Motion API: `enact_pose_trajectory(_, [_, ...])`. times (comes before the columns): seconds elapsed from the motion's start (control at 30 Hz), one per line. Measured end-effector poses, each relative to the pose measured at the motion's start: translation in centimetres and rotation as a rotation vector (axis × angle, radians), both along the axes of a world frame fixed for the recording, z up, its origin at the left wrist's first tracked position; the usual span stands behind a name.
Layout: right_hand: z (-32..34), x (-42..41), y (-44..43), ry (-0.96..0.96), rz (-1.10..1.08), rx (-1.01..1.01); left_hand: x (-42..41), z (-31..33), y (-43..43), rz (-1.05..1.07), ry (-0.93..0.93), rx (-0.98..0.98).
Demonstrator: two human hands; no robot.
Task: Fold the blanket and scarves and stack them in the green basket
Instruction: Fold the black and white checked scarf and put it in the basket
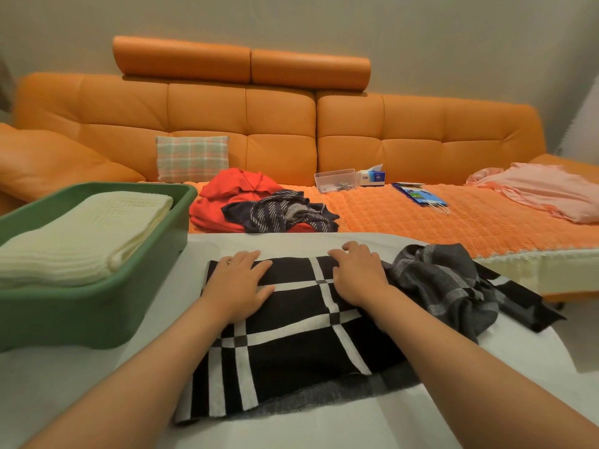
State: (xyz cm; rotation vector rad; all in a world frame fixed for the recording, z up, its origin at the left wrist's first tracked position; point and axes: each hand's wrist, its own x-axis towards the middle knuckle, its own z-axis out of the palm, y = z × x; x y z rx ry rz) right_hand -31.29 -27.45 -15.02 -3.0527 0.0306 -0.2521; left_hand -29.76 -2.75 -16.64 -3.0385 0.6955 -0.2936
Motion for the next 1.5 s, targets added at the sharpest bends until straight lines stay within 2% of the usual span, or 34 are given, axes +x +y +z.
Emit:
enact_pose_trajectory(0.1, [1.8, -2.8, 0.5, -0.063, 0.175, 0.200, -3.0, 1.1, -0.7, -0.187, -0.032, -0.184])
enact_pose_trajectory(0.2, [3.4, -6.3, 1.0, 0.088, 0.326, 0.297, -6.8, 2.2, -0.5, -0.296, 0.091, -0.247])
enact_pose_trajectory(0.43, [4.6, -11.5, 1.0, 0.593, 0.402, 0.234, -14.0, 3.8, 2.4, -0.370, 0.265, -0.019])
enact_pose_trajectory(0.5, [4.3, -12.1, 0.3, 0.589, 0.413, 0.154, -15.0, 3.5, 3.6, -0.350, 0.267, -0.015])
enact_pose_trajectory(0.67, [3.8, -12.7, -0.6, 0.393, 0.422, 0.099, -15.9, 3.0, 5.8, -0.276, 0.234, -0.016])
enact_pose_trajectory(0.8, [3.8, -13.3, -0.5, 0.322, 0.426, 0.101, -15.9, 3.4, 6.8, -0.236, 0.240, -0.043])
enact_pose_trajectory(0.9, [4.3, -13.4, -0.3, 0.286, 0.409, 0.175, -15.9, 3.5, 7.0, -0.232, 0.267, -0.037])
enact_pose_trajectory(1.1, [4.0, -14.1, -0.4, 0.460, 0.437, 0.093, -15.6, 3.0, 6.8, -0.235, 0.266, -0.042])
enact_pose_trajectory(1.27, [4.1, -14.2, -0.8, 0.457, 0.434, 0.124, -15.4, 3.1, 7.0, -0.270, 0.255, 0.022])
enact_pose_trajectory(1.37, [4.6, -14.0, -1.0, 0.439, 0.423, 0.199, -15.2, 3.4, 7.6, -0.260, 0.300, -0.009])
enact_pose_trajectory(1.5, [4.7, -14.3, -1.0, 0.532, 0.441, 0.185, -15.3, 3.7, 8.6, -0.220, 0.366, -0.020])
